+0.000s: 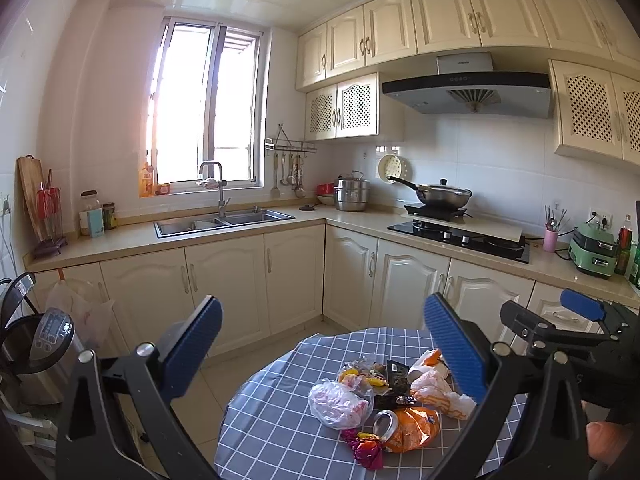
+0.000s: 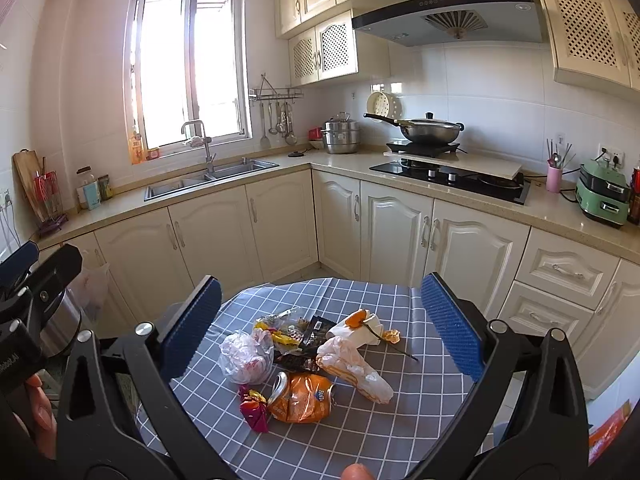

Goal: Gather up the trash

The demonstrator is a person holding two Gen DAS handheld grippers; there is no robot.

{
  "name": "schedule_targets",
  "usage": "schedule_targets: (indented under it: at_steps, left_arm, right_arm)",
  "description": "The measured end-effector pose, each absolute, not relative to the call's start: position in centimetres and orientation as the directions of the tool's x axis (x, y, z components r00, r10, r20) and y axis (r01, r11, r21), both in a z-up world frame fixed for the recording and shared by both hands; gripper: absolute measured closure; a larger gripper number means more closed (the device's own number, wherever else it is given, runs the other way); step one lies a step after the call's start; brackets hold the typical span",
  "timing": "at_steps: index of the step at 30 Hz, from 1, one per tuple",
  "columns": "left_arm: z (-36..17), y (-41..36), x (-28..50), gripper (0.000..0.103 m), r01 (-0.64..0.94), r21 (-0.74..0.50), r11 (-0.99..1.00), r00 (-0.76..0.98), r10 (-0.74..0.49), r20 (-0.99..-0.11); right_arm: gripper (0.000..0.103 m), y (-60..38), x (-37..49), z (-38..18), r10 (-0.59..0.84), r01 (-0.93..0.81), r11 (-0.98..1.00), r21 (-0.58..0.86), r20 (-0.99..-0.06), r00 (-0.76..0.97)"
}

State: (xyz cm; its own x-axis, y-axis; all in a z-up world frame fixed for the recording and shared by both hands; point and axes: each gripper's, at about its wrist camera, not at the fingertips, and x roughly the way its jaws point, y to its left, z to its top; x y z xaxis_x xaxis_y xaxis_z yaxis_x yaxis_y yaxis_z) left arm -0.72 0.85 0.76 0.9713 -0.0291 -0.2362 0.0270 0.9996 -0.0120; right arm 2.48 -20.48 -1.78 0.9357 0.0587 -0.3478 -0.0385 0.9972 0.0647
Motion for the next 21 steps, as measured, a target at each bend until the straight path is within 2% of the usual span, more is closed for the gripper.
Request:
schedule_targets:
  at_steps: [14,21]
  left_arm:
    - [0.2,1.1,-0.1,0.004,0.022,-0.024,0.999,0.966,-0.028,-0.258]
    - [-1.4,1.5,1.1,0.004,0.020,-0.028,0.999,0.953,-0.028,-0.301]
  right_arm:
    - [0.005,-20.4,3.1,-2.5,0.068,-0.047,0.997,0.068,-0.362,0.930]
    - [0.006,-20.6,4.3,-4.4,0.079,-0.051,0.996,0.078,-0.415,0.906]
